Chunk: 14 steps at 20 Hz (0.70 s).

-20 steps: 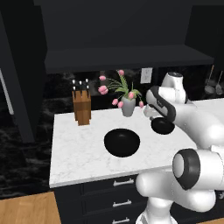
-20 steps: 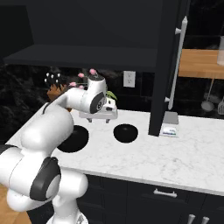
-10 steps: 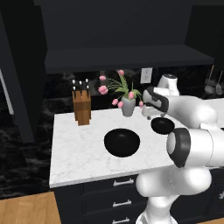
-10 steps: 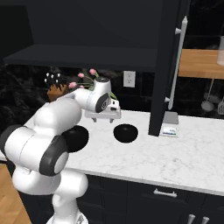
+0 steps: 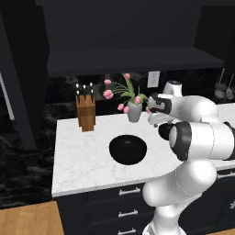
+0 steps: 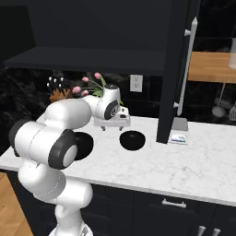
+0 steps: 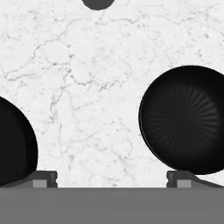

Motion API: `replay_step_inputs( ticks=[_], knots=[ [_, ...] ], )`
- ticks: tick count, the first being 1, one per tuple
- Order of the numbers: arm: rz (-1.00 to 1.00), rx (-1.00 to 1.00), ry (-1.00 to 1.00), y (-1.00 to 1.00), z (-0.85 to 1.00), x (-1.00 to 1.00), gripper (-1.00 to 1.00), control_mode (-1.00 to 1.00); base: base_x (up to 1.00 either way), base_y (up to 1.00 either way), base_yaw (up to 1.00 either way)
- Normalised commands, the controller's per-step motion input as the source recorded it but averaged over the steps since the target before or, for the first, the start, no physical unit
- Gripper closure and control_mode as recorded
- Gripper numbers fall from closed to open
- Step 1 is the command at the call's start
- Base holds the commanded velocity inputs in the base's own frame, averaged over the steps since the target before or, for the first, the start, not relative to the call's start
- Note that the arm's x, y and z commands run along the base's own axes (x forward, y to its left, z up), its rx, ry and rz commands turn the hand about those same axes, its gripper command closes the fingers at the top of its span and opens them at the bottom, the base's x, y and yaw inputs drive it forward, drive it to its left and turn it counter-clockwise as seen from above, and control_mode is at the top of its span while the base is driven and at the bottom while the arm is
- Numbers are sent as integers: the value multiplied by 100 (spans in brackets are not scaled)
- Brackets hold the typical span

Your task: Pick up the bowls on the counter and stack them on top of one another in the open cabinet. Place the smaller bowl on top of the larger bowl.

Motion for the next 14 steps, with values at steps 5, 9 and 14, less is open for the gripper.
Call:
replay_step_inputs(
  ticks=[5, 9, 14],
  knots=[
    [3, -19, 0, -16, -88, 22, -100, -100, 0, 0, 0],
    [0, -14, -1, -17, -64, 10, -100, -100, 0, 0, 0],
    [0, -4, -4, -11, -31, 18, -100, -100, 0, 0, 0]
  ],
)
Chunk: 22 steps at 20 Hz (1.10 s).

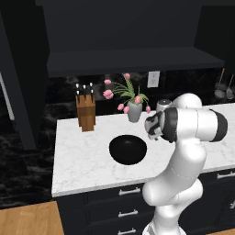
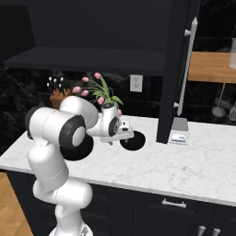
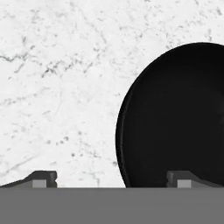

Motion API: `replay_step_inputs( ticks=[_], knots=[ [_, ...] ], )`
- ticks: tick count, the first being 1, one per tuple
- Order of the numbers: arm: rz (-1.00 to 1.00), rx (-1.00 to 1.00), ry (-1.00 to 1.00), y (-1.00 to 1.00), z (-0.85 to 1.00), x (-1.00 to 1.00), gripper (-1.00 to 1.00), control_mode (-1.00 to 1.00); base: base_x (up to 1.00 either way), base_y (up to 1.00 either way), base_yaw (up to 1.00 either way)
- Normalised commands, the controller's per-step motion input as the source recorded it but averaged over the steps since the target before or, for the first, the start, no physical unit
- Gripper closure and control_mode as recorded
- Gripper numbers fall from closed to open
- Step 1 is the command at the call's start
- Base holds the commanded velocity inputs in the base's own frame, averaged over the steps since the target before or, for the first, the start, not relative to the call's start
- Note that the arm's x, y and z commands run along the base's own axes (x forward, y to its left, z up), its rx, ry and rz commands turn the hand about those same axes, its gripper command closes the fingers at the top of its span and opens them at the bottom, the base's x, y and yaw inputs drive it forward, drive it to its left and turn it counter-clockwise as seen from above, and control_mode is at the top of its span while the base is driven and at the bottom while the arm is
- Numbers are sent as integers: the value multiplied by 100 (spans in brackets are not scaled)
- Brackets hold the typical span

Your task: Pick up the bowls on the counter and stack them on top of one another in the open cabinet. Place the smaller bowl on top of the larger bowl.

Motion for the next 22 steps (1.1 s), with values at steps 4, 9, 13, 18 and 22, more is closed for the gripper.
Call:
replay_step_inputs(
  ticks=[4, 9, 13, 18, 22],
  knots=[
    [0, 0, -2, -8, -22, 16, -100, -100, 0, 0, 0],
    [0, 0, 0, 0, -20, 14, 100, -100, 0, 0, 0],
    [0, 0, 0, 0, -13, 31, 100, -100, 0, 0, 0],
    [1, 0, 0, 0, -7, 16, 100, -100, 0, 0, 0],
    [5, 3, -1, 0, 32, -30, 100, -100, 0, 0, 0]
  ],
)
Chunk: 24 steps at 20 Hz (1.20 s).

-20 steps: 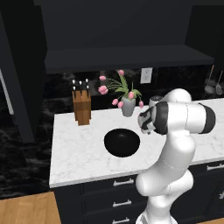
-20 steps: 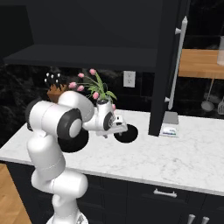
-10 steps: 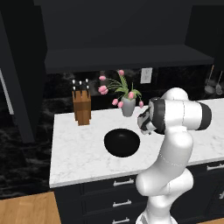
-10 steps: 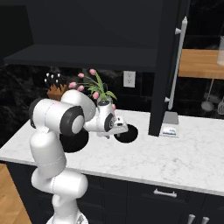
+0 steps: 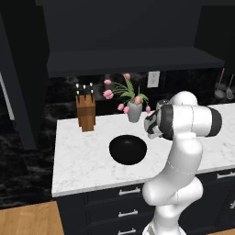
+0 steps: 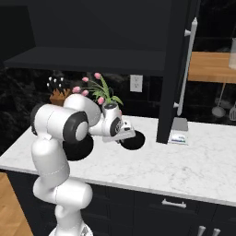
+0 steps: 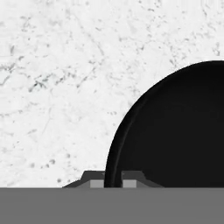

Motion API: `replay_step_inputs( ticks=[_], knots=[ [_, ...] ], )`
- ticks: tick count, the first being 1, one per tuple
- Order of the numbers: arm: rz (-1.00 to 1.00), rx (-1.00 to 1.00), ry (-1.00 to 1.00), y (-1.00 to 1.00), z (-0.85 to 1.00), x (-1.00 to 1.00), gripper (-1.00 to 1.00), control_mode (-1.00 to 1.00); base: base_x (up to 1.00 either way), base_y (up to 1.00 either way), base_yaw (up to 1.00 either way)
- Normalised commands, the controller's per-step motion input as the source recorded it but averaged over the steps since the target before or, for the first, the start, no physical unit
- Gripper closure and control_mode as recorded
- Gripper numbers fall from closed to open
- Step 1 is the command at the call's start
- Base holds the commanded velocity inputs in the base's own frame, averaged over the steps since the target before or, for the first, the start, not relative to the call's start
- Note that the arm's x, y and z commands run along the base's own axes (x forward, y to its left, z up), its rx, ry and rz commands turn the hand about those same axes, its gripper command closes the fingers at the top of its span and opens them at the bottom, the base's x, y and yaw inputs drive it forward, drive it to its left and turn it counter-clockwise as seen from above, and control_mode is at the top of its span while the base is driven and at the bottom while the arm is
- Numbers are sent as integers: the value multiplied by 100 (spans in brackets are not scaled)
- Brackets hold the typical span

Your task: Pick up the bowls on the counter and stack them on top of one another in the open cabinet. Place the smaller bowl on top of the larger bowl.

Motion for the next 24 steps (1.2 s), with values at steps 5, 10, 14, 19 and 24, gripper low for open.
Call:
replay_step_inputs(
  ticks=[5, 10, 14, 19, 24],
  knots=[
    [5, 0, -5, 27, 100, -71, 100, -100, 0, 0, 0],
    [11, 0, -1, 88, 80, -100, 100, -100, 0, 0, 0],
    [5, -1, 1, 100, 40, -85, 100, -100, 0, 0, 0],
    [0, -3, 3, 100, 12, -42, 100, -100, 0, 0, 0],
    [0, -1, 0, 97, 1, 10, 100, -100, 0, 0, 0]
  ],
)
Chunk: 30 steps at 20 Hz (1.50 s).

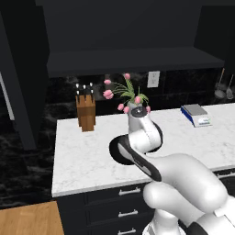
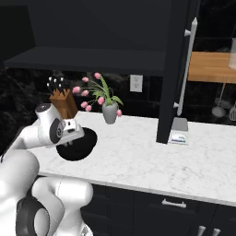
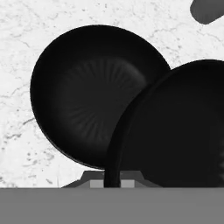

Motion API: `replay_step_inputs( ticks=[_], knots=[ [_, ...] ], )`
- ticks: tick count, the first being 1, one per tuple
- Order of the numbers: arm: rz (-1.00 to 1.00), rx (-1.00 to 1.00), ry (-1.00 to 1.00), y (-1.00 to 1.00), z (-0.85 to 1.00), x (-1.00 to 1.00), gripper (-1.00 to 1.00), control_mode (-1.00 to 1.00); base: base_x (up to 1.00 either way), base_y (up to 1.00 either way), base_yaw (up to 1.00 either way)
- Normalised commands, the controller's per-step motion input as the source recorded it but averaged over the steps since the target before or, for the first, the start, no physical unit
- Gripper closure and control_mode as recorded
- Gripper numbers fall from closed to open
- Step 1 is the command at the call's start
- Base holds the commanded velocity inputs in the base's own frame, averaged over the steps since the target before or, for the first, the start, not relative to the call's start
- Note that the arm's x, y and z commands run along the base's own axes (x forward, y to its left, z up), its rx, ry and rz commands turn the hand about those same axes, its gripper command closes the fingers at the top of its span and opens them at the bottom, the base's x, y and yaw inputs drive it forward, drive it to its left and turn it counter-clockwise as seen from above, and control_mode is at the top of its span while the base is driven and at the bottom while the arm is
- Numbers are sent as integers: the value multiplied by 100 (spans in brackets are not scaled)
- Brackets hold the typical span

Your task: Pick up the bowls on the counter and stack them on top of one another in the open cabinet. Place the smaller bowl on top of the larger bowl.

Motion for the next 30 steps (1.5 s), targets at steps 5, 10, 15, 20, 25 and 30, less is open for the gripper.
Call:
replay_step_inputs(
  ticks=[5, 10, 15, 20, 25, 30],
  knots=[
    [0, 0, 0, 79, -4, 59, 100, -100, 0, 0, 0],
    [0, 0, 0, 9, -23, 31, 100, -100, 0, 0, 0],
    [0, 0, 0, 2, -9, 23, -100, -100, 0, 0, 0],
    [0, 0, -1, 1, 10, 0, -100, -100, 0, 0, 0],
    [0, 0, -7, 11, 34, -50, -100, -100, 0, 0, 0],
    [0, 0, 2, 28, -36, -22, -100, -100, 0, 0, 0]
  ],
)
